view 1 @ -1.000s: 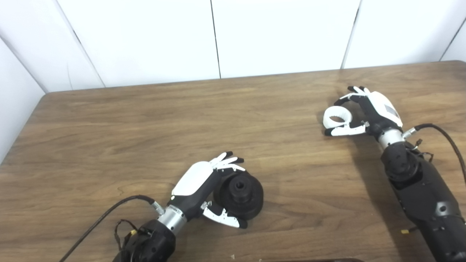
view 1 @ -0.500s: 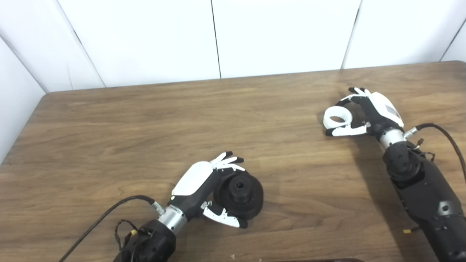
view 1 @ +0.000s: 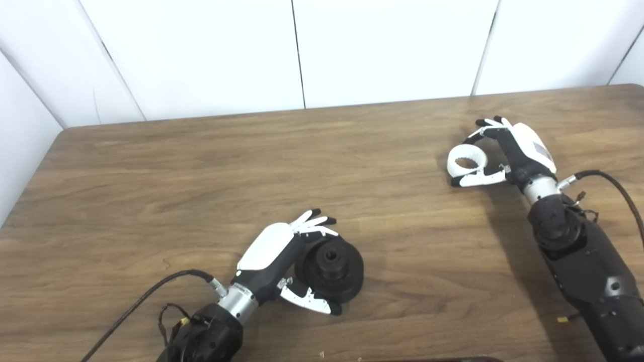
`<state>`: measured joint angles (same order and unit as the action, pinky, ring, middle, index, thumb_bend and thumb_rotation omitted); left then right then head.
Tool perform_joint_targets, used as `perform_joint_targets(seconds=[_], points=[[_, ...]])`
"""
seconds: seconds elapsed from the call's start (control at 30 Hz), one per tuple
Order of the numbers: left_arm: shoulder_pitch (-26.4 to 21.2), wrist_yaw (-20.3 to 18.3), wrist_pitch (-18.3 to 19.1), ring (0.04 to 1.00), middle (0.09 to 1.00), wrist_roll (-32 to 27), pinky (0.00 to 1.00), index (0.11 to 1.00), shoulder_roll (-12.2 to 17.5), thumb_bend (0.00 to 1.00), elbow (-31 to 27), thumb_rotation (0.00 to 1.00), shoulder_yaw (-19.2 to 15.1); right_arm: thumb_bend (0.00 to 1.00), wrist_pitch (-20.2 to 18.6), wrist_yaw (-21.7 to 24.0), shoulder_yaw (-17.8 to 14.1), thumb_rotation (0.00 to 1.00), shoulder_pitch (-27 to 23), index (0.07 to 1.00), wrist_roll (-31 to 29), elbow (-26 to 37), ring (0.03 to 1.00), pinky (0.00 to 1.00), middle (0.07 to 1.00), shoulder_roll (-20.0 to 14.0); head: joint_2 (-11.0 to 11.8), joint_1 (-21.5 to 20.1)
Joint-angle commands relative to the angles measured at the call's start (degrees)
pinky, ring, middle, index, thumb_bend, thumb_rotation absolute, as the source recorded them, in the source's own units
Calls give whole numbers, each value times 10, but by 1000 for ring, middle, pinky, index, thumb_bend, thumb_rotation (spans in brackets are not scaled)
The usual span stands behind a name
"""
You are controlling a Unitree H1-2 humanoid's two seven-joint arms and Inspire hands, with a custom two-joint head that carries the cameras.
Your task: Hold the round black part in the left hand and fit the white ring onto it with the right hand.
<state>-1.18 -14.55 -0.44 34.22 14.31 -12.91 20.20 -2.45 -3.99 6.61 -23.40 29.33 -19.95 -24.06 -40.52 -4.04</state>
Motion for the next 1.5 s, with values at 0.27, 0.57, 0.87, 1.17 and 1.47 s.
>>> perform_joint_targets(seconds=[0.27, 0.57, 0.87, 1.17, 1.47], points=[[-8, 8, -1, 993, 907, 15, 940, 606, 1, 876, 7, 221, -1, 524, 18, -20, -8, 134, -13, 485, 5, 25, 958, 936, 867, -11, -1, 1], [-10, 12, -4, 993, 907, 15, 919, 607, -2, 879, 14, 224, 2, 525, -4, 18, -2, 135, 6, 485, 5, 112, 957, 941, 868, -5, 1, 3], [-12, 24, -11, 986, 905, 18, 929, 605, -4, 887, 23, 222, 5, 525, -44, 63, 4, 140, 15, 487, 6, 198, 955, 944, 883, 13, 3, 5], [-10, 22, -5, 993, 909, 16, 930, 607, -4, 888, 21, 228, 3, 525, -47, 71, 2, 139, 14, 488, 1, 195, 959, 958, 882, 17, 5, 7], [-15, 25, -8, 992, 907, 17, 930, 606, -5, 891, 28, 236, 2, 525, -54, 87, 3, 139, 16, 488, -5, 215, 963, 949, 881, 24, 6, 8]])
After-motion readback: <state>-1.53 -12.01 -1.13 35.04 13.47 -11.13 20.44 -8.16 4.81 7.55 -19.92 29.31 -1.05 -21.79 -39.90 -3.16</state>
